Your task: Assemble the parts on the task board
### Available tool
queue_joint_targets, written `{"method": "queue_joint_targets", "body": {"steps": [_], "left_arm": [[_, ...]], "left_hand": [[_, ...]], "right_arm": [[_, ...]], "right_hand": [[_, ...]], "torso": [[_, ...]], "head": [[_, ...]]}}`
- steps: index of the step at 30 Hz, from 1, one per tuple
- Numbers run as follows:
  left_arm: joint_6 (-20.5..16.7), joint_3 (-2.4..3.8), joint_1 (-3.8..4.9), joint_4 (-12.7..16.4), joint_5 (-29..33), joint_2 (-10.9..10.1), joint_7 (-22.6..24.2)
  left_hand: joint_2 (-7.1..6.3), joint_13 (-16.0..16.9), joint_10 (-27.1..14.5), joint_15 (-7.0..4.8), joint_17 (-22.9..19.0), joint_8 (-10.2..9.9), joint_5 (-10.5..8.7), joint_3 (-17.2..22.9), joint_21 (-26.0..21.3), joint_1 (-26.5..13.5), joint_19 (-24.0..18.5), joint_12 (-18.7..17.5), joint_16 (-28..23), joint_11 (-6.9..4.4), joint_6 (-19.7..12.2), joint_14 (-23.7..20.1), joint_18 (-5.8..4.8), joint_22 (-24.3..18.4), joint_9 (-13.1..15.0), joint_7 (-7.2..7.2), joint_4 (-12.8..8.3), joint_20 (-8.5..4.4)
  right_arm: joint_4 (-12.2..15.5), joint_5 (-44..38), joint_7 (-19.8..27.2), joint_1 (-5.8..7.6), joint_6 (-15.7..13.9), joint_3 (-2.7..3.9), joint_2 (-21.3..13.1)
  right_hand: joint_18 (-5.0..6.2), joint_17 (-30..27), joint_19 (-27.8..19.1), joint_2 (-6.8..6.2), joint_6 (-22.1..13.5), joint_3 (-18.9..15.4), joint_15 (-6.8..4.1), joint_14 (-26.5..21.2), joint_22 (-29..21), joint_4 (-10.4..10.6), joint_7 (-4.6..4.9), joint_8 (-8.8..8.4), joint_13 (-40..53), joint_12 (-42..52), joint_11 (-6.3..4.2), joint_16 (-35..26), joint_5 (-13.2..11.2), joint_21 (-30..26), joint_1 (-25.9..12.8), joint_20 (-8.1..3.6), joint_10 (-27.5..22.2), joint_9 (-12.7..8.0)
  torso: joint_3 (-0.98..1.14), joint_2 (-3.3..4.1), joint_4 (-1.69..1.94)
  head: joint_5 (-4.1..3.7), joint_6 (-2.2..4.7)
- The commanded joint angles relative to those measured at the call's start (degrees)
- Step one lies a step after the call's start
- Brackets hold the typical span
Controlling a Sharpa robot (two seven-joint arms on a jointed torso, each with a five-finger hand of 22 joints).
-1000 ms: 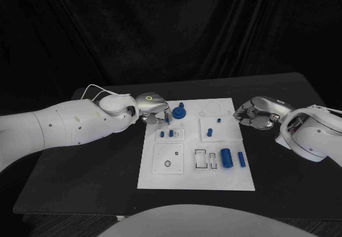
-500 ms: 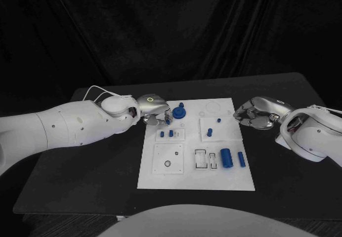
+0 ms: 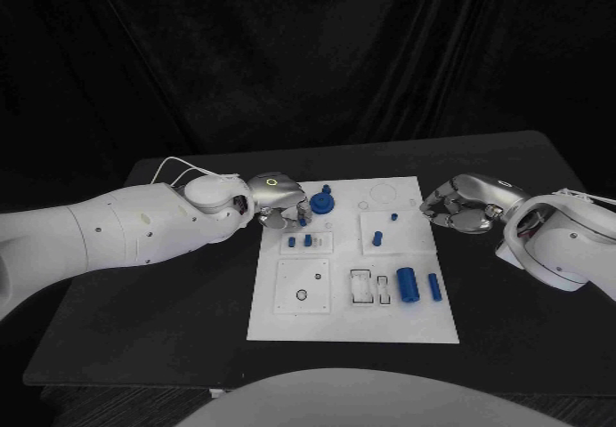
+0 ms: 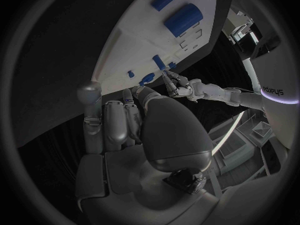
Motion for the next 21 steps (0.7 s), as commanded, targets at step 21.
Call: {"method": "queue_joint_targets", "body": {"steps": [21], "left_arm": [[3.37, 0.00, -0.50, -0.16, -0.19, 0.30, -1.88]], "left_hand": [[-0.90, -1.32, -2.99, -0.37, -1.79, -2.39, -1.93, 0.94, -2.15, -1.16, -1.73, -3.61, -1.40, -0.18, -7.42, -1.88, -0.37, 9.72, -1.91, -1.67, 0.09, 0.14]], "right_arm": [[-0.10, -0.01, -0.97, -0.32, 0.42, 0.04, 0.19]], "right_hand": [[0.32, -0.11, -0.44, -0.07, 0.20, 0.46, 0.44, 0.42, 3.69, -0.10, 0.18, -0.02, -0.06, -0.36, 0.12, -0.44, 0.21, -0.54, 0.48, -0.02, -0.39, -0.11]], "torso": [[0.02, 0.00, 0.03]], "head": [[-0.06, -0.01]]}}
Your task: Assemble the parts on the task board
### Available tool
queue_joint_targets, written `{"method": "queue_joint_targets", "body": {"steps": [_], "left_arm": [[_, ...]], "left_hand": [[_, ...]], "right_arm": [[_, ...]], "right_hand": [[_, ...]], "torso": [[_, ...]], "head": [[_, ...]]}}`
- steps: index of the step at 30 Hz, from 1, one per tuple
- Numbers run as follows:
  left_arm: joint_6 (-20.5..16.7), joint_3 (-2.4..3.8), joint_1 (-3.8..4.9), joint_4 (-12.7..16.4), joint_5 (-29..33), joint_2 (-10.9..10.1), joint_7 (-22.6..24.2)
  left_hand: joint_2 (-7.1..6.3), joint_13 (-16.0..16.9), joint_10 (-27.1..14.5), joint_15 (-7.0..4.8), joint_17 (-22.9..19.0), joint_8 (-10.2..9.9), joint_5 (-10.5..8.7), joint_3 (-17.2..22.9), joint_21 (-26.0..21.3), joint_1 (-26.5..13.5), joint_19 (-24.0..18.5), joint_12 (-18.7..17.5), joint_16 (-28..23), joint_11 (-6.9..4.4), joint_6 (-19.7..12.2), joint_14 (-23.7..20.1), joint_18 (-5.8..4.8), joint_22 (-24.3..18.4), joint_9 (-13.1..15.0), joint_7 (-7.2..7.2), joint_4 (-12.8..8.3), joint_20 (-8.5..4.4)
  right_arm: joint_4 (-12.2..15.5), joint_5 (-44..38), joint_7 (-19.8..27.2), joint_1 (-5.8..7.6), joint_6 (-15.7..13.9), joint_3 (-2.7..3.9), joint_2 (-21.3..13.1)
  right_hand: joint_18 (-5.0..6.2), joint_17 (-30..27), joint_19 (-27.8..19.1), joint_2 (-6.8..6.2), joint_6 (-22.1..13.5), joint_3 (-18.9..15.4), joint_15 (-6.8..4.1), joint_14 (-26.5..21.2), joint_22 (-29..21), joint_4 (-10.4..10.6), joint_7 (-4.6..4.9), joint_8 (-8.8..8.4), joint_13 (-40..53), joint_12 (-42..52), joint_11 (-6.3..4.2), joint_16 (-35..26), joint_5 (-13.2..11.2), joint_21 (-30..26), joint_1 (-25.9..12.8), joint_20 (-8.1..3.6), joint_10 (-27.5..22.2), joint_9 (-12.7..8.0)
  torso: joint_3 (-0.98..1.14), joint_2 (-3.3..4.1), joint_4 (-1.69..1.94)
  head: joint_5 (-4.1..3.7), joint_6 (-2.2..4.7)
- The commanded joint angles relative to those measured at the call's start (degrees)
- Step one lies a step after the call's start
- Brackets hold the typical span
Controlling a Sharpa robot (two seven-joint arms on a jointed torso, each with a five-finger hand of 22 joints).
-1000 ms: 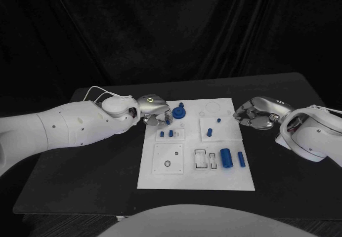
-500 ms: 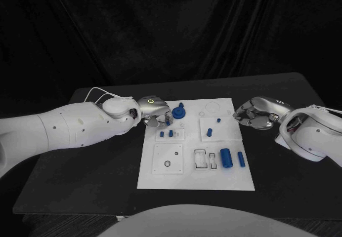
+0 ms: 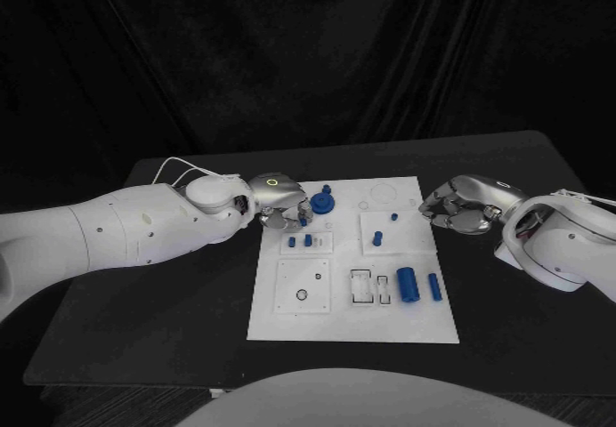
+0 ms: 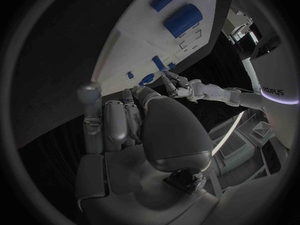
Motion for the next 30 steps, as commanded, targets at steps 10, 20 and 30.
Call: {"method": "queue_joint_targets", "body": {"steps": [10, 20, 30], "left_arm": [[0.27, -0.13, -0.40, -0.24, -0.27, -0.99, -3.30], [-12.42, -0.12, -0.31, 1.28, 1.72, -6.40, -1.83], [-2.54, -0.12, 0.75, 5.92, 48.38, -11.87, 14.00]], "left_hand": [[-2.26, -1.33, -11.34, 1.07, -3.14, -0.99, -5.56, -1.36, -4.44, -3.11, -2.53, -5.46, -1.70, 1.95, -19.96, -3.06, 0.28, 8.84, -5.61, -6.73, 1.54, 0.26], [-2.39, -6.68, -29.57, 1.21, -9.54, -1.08, -7.08, -6.65, -11.01, -2.13, -5.30, -6.68, -5.75, 2.00, -24.31, -7.31, 1.25, 7.47, -7.75, -7.86, 3.98, 0.64], [1.63, -5.96, -33.03, 3.50, -29.28, -0.34, -3.60, -10.10, -57.33, -0.79, -46.43, 1.65, -36.66, 0.55, -18.72, -47.32, 4.25, -4.16, -7.76, -0.43, 11.83, 0.50]], "right_arm": [[0.30, -0.04, -0.90, -0.17, -0.01, 0.04, -0.24], [2.24, -0.04, -0.54, 0.32, -2.69, 0.06, -2.28], [3.64, -1.84, 3.20, 6.11, -2.64, 0.07, -2.70]], "right_hand": [[0.28, 0.26, -0.35, -0.13, 0.16, 0.41, 0.43, 0.50, 3.77, -0.09, 0.19, -0.04, 0.25, -0.09, 0.11, 0.05, 0.22, 0.11, 0.52, -0.02, -0.11, -0.08], [0.07, 1.32, 0.20, -0.64, 0.18, 0.19, 0.43, 0.97, 4.10, -0.06, 0.24, -0.05, 0.38, 0.05, 0.21, 1.02, 0.16, 1.41, 0.17, -0.05, 0.06, -0.11], [-0.62, 3.00, 2.21, -5.35, 0.07, 3.33, 0.38, 1.95, 5.65, -1.22, 0.66, -0.26, -34.24, -37.91, 0.23, 2.56, -0.01, 5.39, 1.28, -0.29, -20.77, -0.38]], "torso": [[0.00, 0.01, 0.01], [-0.03, 0.03, 0.11], [-0.39, 0.09, 0.30]], "head": [[0.06, -0.01], [-0.39, -0.01], [-0.34, -0.01]]}}
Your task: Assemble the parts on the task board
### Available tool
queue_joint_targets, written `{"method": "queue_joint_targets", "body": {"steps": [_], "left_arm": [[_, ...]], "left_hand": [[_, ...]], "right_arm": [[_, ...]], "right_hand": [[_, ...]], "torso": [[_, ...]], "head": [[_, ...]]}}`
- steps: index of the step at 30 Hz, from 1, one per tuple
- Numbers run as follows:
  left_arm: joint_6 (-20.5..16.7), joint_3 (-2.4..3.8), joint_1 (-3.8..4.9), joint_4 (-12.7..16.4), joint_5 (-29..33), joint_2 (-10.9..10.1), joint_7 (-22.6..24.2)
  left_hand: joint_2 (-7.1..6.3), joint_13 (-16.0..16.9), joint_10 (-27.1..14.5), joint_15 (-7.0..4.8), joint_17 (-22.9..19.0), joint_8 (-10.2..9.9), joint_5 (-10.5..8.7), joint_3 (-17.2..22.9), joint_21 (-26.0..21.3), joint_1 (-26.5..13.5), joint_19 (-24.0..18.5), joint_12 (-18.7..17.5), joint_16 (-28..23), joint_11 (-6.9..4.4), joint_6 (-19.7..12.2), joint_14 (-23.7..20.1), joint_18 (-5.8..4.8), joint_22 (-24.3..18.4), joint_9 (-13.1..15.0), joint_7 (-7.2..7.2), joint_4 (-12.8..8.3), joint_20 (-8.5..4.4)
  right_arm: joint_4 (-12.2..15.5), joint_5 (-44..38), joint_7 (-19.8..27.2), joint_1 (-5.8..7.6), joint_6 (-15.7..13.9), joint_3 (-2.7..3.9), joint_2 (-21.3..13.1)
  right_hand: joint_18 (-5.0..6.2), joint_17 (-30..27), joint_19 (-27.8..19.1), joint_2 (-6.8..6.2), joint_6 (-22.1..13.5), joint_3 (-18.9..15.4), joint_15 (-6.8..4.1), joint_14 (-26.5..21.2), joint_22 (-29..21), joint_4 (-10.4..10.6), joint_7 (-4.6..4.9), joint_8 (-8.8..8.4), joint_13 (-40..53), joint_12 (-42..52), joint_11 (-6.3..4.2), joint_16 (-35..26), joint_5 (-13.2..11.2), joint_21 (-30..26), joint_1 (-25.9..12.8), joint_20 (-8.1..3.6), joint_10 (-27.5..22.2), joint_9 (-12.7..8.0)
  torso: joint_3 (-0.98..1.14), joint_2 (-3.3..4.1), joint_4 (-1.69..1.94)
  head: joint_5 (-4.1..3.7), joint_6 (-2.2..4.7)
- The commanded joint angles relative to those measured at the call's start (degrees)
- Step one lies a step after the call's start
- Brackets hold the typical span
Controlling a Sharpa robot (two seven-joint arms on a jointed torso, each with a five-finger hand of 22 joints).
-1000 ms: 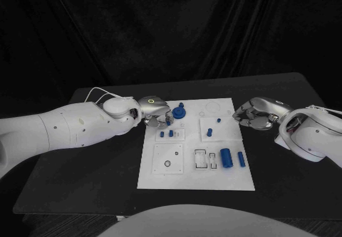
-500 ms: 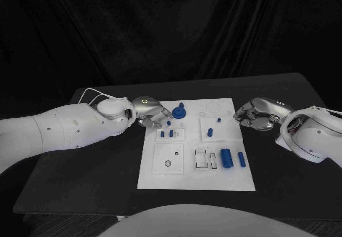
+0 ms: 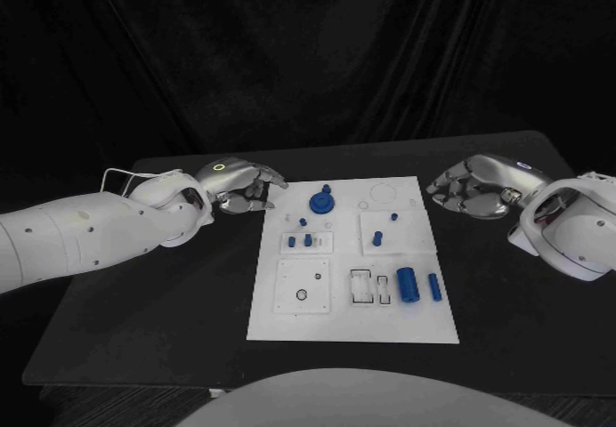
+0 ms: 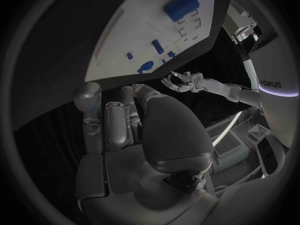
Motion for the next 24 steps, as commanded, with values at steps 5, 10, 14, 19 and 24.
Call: {"method": "queue_joint_targets", "body": {"steps": [5, 10, 14, 19, 24], "left_arm": [[20.50, 0.04, 0.51, 6.00, 52.70, -2.92, 16.17], [27.09, 0.02, 0.49, 8.01, 64.96, -3.00, 19.76], [28.66, 0.01, 0.25, 7.89, 68.36, -2.12, 22.48], [27.93, 0.00, -0.17, 8.51, 70.09, -1.85, 25.17], [27.92, 0.00, -0.64, 8.65, 70.58, -1.73, 26.18]], "left_hand": [[4.36, -2.48, -24.82, -1.60, -22.88, -1.43, 4.37, -8.87, -20.95, -9.85, -39.08, -4.99, -39.55, -0.85, -10.29, -39.33, -1.63, -12.06, -2.67, 1.25, 0.55, -3.54], [5.79, -4.59, -34.61, -2.58, -29.10, -2.71, 2.14, -16.10, -21.95, -13.74, -45.65, -11.32, -45.95, -7.84, -25.68, -41.01, -0.85, -40.29, -6.57, -5.26, 0.86, -4.04], [3.74, -4.59, -34.61, -4.44, -29.10, -3.13, 0.86, -16.29, -24.15, -15.58, -47.23, -11.32, -45.95, -11.13, -30.30, -41.01, -0.88, -73.00, -7.08, -8.36, 1.06, 1.79], [3.17, -4.59, -34.61, -6.02, -29.10, -3.27, -1.11, -15.88, -24.15, -17.00, -47.23, -11.32, -45.95, -12.39, -31.83, -41.01, -0.31, -73.00, -7.22, -9.86, 1.06, -1.62], [5.92, -4.59, -34.61, -6.43, -29.10, -3.36, -1.68, -16.36, -24.15, -17.88, -47.23, -11.32, -45.95, -12.18, -32.72, -41.01, 0.98, -73.00, -7.30, -9.87, 0.95, -5.32]], "right_arm": [[0.80, -8.98, 4.74, 5.13, 1.08, 0.08, 1.66], [-1.04, -17.92, 6.42, 6.16, 6.06, 0.07, 4.21], [-2.64, -22.38, 7.67, 4.91, 8.02, 0.07, 5.68], [-4.05, -26.11, 8.65, 2.84, 8.76, 0.08, 7.00], [-5.02, -27.16, 8.86, 1.67, 9.57, 0.08, 7.91]], "right_hand": [[-1.39, 1.26, 1.37, -4.24, 0.08, 3.35, 1.60, 2.15, 6.73, -1.62, 0.17, -0.79, -17.46, -22.57, 1.59, 1.13, -1.98, 4.47, 1.31, 0.82, -5.47, 0.16], [-1.36, 0.60, 1.06, -5.63, 1.27, 3.10, 0.84, 1.50, 6.96, -2.62, -1.60, -1.10, -25.02, -30.60, 2.25, 0.48, -9.06, 5.49, 1.46, 0.75, -3.52, 1.04], [-0.96, -1.53, -0.35, -6.58, -1.20, -1.09, 1.30, 0.24, 6.30, -1.26, -2.75, -3.19, -28.66, -36.45, 2.82, -1.65, -15.54, 2.36, 0.21, 0.95, -10.05, 0.78], [-0.57, -3.36, -1.60, -5.28, -4.33, -9.21, 1.48, -1.02, 5.69, 1.05, -3.96, -5.77, -32.25, -39.71, 3.07, -3.39, -14.97, -1.33, 3.98, 1.44, -15.95, -0.32], [-0.82, -2.85, -0.90, -5.02, -4.06, -11.04, 2.06, -0.59, 6.02, 2.82, -3.28, -5.97, -33.76, -39.68, 4.13, -2.74, -15.25, -0.08, 5.34, 1.82, -14.85, -0.52]], "torso": [[-0.26, 0.02, 0.41], [-0.23, 0.04, 0.35], [-0.10, 0.03, 0.10], [-0.16, 0.10, 0.59], [-0.76, 0.27, 2.04]], "head": [[-1.27, -0.01], [-0.99, -0.01], [-1.12, -0.01], [-2.35, -0.01], [-3.99, -0.01]]}}
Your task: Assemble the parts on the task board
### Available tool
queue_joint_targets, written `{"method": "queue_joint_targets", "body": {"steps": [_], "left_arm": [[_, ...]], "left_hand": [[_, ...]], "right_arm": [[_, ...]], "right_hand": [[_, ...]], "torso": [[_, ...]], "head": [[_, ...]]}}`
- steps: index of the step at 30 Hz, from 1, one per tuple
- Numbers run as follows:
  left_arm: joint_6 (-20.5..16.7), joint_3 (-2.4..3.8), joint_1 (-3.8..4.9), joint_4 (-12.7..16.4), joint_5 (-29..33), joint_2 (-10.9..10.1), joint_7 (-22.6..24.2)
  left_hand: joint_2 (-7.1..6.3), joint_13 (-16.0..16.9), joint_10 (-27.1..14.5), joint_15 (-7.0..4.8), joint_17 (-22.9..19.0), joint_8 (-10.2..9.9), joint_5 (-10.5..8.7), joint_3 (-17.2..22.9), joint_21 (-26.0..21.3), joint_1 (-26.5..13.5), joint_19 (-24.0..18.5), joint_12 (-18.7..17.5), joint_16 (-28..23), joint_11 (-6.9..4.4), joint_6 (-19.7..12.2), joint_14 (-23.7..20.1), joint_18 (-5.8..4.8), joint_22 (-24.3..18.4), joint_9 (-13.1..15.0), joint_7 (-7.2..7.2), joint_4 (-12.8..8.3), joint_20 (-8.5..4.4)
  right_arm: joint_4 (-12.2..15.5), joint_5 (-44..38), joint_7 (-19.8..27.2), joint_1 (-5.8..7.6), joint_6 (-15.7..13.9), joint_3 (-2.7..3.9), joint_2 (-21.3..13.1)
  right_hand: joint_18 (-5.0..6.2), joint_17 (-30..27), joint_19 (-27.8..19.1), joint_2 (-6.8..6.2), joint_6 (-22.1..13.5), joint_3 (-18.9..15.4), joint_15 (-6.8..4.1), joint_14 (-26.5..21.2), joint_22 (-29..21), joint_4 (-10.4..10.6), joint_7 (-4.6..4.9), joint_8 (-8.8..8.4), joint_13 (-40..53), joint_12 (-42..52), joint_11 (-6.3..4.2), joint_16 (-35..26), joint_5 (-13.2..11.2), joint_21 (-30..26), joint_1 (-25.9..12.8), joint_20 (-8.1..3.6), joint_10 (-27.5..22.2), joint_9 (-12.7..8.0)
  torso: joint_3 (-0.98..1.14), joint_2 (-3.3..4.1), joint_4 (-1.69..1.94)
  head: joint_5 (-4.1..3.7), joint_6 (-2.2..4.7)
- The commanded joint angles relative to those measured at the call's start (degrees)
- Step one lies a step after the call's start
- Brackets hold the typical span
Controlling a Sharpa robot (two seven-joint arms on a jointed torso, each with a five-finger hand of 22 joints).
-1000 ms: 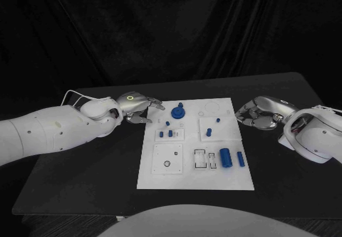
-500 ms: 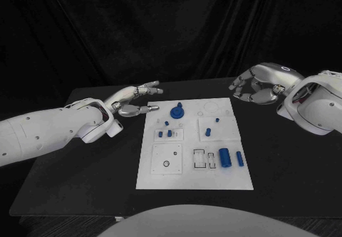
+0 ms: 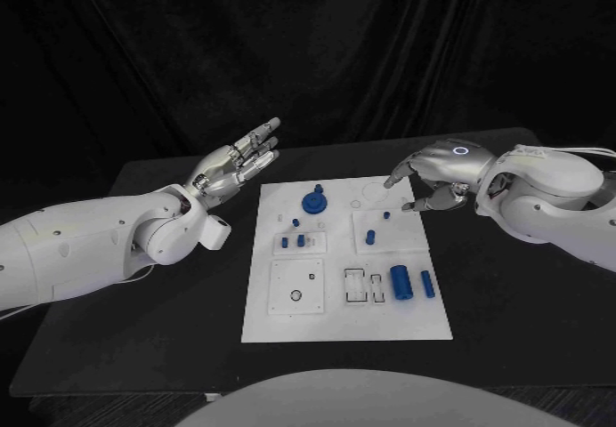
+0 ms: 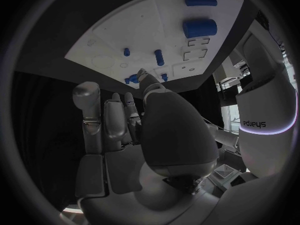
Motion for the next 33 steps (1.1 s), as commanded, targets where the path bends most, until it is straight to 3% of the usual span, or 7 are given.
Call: {"method": "queue_joint_targets", "body": {"steps": [1, 4, 10, 14, 21, 23, 33], "left_arm": [[1.93, 0.00, -0.35, 0.18, 3.99, 0.11, 7.76], [2.70, 0.00, -0.55, 0.55, 5.72, 0.10, 7.60], [3.36, -0.01, -0.65, 1.13, 7.83, -0.24, 7.17], [3.90, -0.01, -0.68, 1.26, 8.42, -0.42, 6.65], [5.02, -0.01, -0.69, 1.50, 8.75, -0.78, 5.56], [5.16, -0.01, -0.70, 1.58, 8.80, -0.89, 5.47], [5.51, -0.01, -0.70, 1.75, 8.84, -1.29, 5.31]], "left_hand": [[0.99, -0.05, 0.01, -3.16, -0.05, -0.22, -0.33, -0.37, -0.19, -0.09, -0.01, -0.18, -0.20, -0.01, -0.67, 0.07, 1.01, -0.06, -0.09, 0.29, -0.19, -1.04], [1.49, -0.05, 0.01, -3.38, -0.05, -0.20, -0.20, -0.61, -0.19, -0.07, -0.01, -0.18, -0.20, 0.01, -0.62, 0.07, 1.09, -0.06, -0.08, 0.49, -0.21, -1.25], [2.39, -0.05, 0.01, -3.63, -0.05, -0.18, 0.56, -1.33, -0.19, 0.65, -0.01, -0.18, -0.20, 0.30, -0.48, 0.07, 1.15, -0.06, -0.06, 0.89, -0.29, -0.19], [3.00, -0.05, 0.01, -2.97, -0.05, -0.19, 1.46, -1.81, -0.19, 1.32, -0.01, -0.18, -0.20, 0.78, -0.52, 0.07, 1.20, -0.06, -0.07, 1.35, -0.30, 0.19], [5.46, -0.05, 0.01, 0.12, -0.05, -0.14, 7.88, -3.67, -0.19, 5.92, -0.01, -0.18, -0.20, 3.01, -0.07, 0.07, 1.21, -0.06, -0.02, 3.42, -0.44, 3.57], [5.67, -0.05, 0.01, 0.40, -0.05, -0.13, 8.70, -4.00, -0.19, 6.69, -0.01, -0.18, -0.20, 3.17, 0.02, 0.07, 1.20, -0.06, -0.01, 3.49, -0.47, 4.02], [6.49, -0.05, 0.01, 1.47, -0.05, -0.10, 12.14, -4.88, -0.19, 10.04, -0.01, -0.18, -0.20, 4.24, 0.26, 0.07, 1.23, -0.06, 0.02, 4.26, -0.70, 5.65]], "right_arm": [[-0.44, -4.35, 1.39, -0.53, 2.35, 0.09, 0.30], [-1.14, -4.63, 1.52, -1.11, 2.86, 0.09, 0.81], [-2.38, -4.75, 1.42, -1.95, 2.49, 0.09, 1.81], [-3.52, -4.79, 0.77, -2.60, 2.38, 0.09, 2.64], [-5.31, -4.81, -0.02, -3.38, 3.40, 0.09, 3.96], [-5.79, -4.81, -0.32, -3.63, 3.36, 0.09, 4.22], [-7.85, -4.81, -1.30, -4.64, 2.89, 0.09, 5.26]], "right_hand": [[0.11, 0.37, 0.43, 0.07, 0.47, -0.83, 0.49, 0.24, 5.99, 0.80, 0.68, -0.12, -0.85, -0.04, 0.60, 0.41, -0.23, 0.90, 1.08, 0.46, 1.17, -0.08], [0.14, 0.04, 0.54, 0.66, 0.64, -1.08, 0.83, 0.19, 5.97, 1.09, 1.78, -0.31, -2.05, -0.11, 1.02, 0.20, 0.47, 0.71, 2.42, 0.74, 3.22, -0.36], [0.18, -0.14, 0.61, 1.68, 1.15, -0.75, 0.63, 0.14, 6.00, -0.29, 1.97, -0.25, -3.59, -0.81, 0.76, 0.10, 3.27, 0.58, 4.39, 0.73, 5.26, -0.70], [0.11, 0.17, 0.81, 2.13, 1.82, -0.66, 0.66, 0.35, 6.10, -0.66, 2.24, -0.05, -4.06, -0.86, 0.89, 0.44, 3.73, 0.97, 4.59, 0.69, 6.20, -0.68], [0.12, 0.24, 0.93, 2.76, 3.00, -0.19, 0.35, 0.45, 6.13, -1.68, 1.68, 0.13, -4.81, -0.27, 0.39, 0.60, 4.72, 1.08, 5.13, 0.47, 9.46, -0.66], [0.14, 0.21, 0.89, 2.73, 3.36, -0.16, 0.24, 0.43, 6.11, -1.63, 1.54, 0.18, -4.89, 0.09, 0.21, 0.58, 4.88, 0.96, 4.81, 0.36, 10.65, -0.59], [-0.09, 1.09, 1.42, 2.59, 4.61, 0.05, 0.26, 0.96, 6.37, -1.15, 1.58, 0.39, -5.11, 0.93, 0.02, 1.50, 4.84, 2.30, 3.62, 0.27, 13.56, -0.31]], "torso": [[-0.51, 0.20, 1.32], [-0.90, 0.33, 1.82], [-1.24, 0.37, 1.74], [-1.32, 0.34, 1.83], [-1.34, 0.26, 2.09], [-1.33, 0.18, 1.84], [-1.25, 0.29, 1.75]], "head": [[-0.98, -0.01], [-1.52, -0.01], [-1.61, -0.01], [-1.78, -0.01], [-1.72, -0.01], [-1.34, -0.01], [-1.11, -0.01]]}}
